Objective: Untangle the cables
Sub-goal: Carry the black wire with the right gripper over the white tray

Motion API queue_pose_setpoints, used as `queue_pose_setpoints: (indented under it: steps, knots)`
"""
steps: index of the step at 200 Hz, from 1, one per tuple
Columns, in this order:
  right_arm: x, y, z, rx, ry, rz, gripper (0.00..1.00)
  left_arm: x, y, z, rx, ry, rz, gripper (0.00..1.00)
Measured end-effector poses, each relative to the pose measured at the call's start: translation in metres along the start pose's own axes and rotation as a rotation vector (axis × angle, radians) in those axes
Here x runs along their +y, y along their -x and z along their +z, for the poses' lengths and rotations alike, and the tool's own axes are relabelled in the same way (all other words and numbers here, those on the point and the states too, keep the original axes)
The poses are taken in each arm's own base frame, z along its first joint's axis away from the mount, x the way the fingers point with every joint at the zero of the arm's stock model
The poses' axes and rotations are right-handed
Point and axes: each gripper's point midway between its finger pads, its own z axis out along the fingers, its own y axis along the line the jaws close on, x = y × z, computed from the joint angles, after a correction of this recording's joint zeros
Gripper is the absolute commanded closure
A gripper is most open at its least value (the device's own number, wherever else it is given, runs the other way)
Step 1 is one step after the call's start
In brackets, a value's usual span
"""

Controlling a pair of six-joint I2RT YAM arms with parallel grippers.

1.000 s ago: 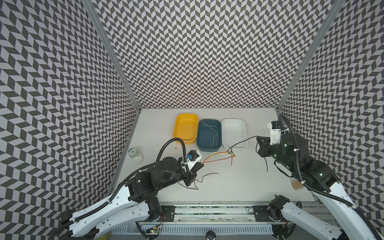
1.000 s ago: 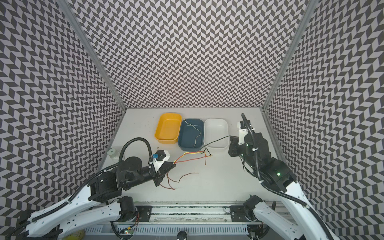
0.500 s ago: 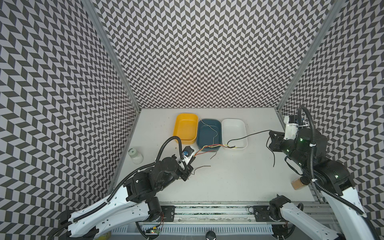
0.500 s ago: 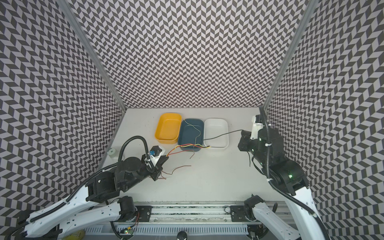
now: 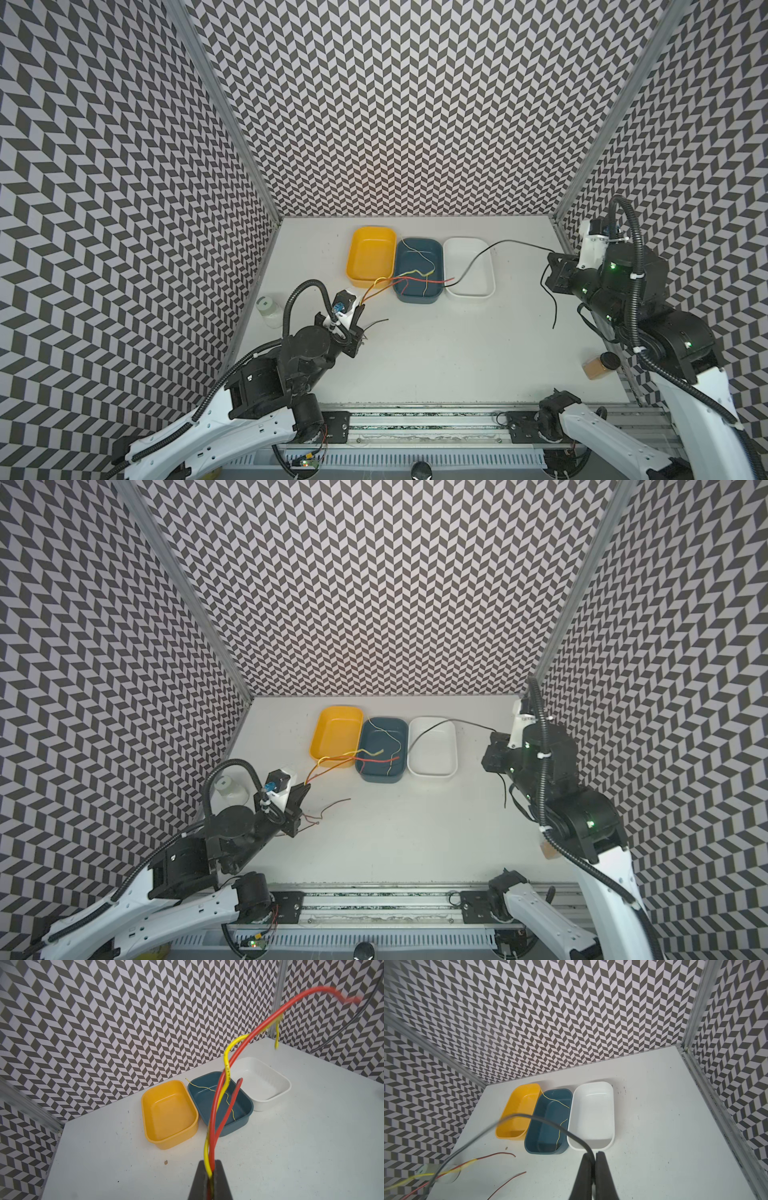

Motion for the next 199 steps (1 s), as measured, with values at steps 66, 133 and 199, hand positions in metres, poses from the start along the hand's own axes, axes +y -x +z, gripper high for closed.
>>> queue_pose_setpoints:
  steps: [66,133,199]
  knots:
    - [-0.004,-0.002,-0.003,0.011,-0.013,0.005,1.0,0.001,0.002,-0.001,-0.036,0.005,-0.017,1.0]
    - [0.027,0.0,-0.009,0.055,0.148,-0.001,1.0,0.008,-0.017,0.022,0.069,0.12,0.027,1.0]
    - [0.048,-0.009,0.011,0.129,0.235,-0.012,1.0,0.043,-0.006,0.007,0.011,0.288,-0.009,1.0]
